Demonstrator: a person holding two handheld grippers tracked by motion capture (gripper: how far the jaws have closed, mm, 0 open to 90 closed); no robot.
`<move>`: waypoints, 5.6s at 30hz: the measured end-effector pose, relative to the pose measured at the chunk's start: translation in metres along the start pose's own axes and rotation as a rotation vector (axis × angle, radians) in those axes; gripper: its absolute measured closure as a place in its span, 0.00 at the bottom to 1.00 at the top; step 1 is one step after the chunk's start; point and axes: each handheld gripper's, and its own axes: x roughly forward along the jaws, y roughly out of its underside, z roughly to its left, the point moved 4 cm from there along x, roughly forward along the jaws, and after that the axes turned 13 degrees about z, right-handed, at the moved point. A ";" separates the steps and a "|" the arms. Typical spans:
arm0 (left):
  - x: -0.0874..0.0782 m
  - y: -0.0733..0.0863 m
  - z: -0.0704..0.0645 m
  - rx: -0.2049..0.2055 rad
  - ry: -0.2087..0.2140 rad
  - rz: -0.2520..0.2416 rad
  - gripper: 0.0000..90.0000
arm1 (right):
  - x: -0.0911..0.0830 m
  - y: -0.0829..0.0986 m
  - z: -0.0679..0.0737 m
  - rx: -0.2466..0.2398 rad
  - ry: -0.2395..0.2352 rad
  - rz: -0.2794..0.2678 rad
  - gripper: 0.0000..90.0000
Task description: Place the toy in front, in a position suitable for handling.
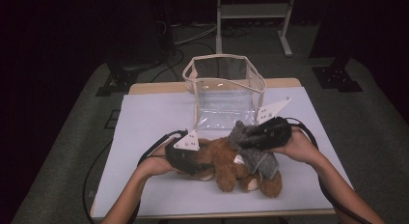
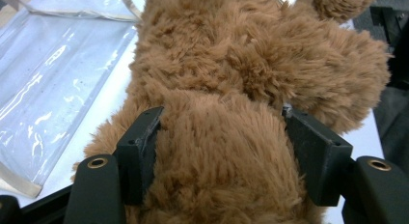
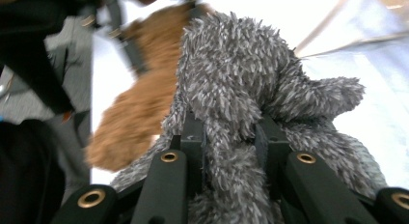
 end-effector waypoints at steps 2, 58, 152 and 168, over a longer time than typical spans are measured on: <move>-0.002 0.001 -0.003 0.016 0.000 0.009 0.37 | -0.001 0.001 -0.015 0.035 0.016 0.004 0.78; 0.016 -0.075 -0.003 0.141 -0.039 0.058 0.49 | -0.016 0.011 0.024 -0.041 0.024 -0.040 0.77; 0.001 -0.005 -0.026 0.022 0.030 0.023 0.44 | -0.002 0.007 0.037 -0.094 0.054 0.044 0.77; -0.001 0.002 -0.036 0.042 0.029 -0.002 0.44 | -0.003 0.018 0.031 -0.052 0.014 0.030 0.77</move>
